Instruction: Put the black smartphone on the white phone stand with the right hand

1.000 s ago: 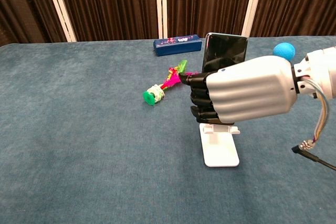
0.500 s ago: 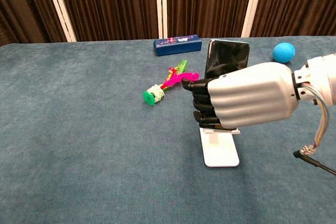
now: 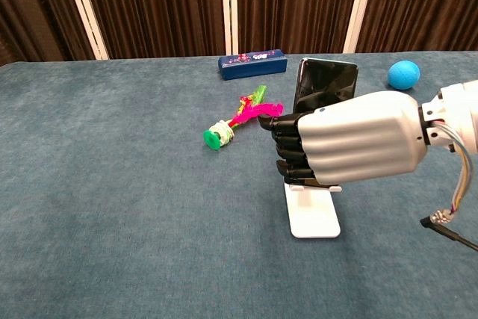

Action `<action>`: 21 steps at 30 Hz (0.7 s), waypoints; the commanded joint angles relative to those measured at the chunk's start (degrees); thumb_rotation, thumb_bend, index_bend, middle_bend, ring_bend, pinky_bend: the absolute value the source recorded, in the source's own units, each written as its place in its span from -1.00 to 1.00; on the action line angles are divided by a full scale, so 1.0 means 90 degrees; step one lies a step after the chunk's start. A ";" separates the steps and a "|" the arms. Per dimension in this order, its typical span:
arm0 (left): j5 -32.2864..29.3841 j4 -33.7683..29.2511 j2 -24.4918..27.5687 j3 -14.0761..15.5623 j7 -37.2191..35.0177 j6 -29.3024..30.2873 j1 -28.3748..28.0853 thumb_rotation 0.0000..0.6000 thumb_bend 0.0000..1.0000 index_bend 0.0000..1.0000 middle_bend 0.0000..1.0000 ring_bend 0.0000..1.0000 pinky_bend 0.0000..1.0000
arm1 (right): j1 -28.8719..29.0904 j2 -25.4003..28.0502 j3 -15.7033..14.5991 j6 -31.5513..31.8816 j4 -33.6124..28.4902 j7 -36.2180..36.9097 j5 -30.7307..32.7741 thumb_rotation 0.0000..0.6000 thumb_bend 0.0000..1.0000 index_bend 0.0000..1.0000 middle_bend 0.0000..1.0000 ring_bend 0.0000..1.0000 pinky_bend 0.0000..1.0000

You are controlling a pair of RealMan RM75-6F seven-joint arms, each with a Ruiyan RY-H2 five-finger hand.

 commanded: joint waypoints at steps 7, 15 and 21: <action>0.0007 0.0007 0.0006 0.0011 -0.0004 -0.0003 -0.0006 1.00 -1.00 -1.00 -1.00 -1.00 -1.00 | -0.0119 -0.0038 0.0071 -0.0068 -0.0065 -0.0065 0.0222 1.00 -0.12 -0.33 -0.47 -0.87 -0.83; 0.0013 0.0014 0.0009 0.0019 -0.0013 -0.0013 -0.0013 1.00 -1.00 -1.00 -1.00 -1.00 -1.00 | -0.0188 -0.0054 0.0107 -0.0051 -0.0114 -0.0134 0.0309 1.00 -0.41 -0.47 -0.58 -0.97 -0.93; 0.0025 0.0011 0.0010 0.0028 -0.0013 -0.0009 -0.0016 1.00 -1.00 -1.00 -1.00 -1.00 -1.00 | -0.0232 -0.0050 0.0102 -0.0011 -0.0133 -0.0130 0.0351 1.00 -0.48 -0.48 -0.59 -0.97 -0.92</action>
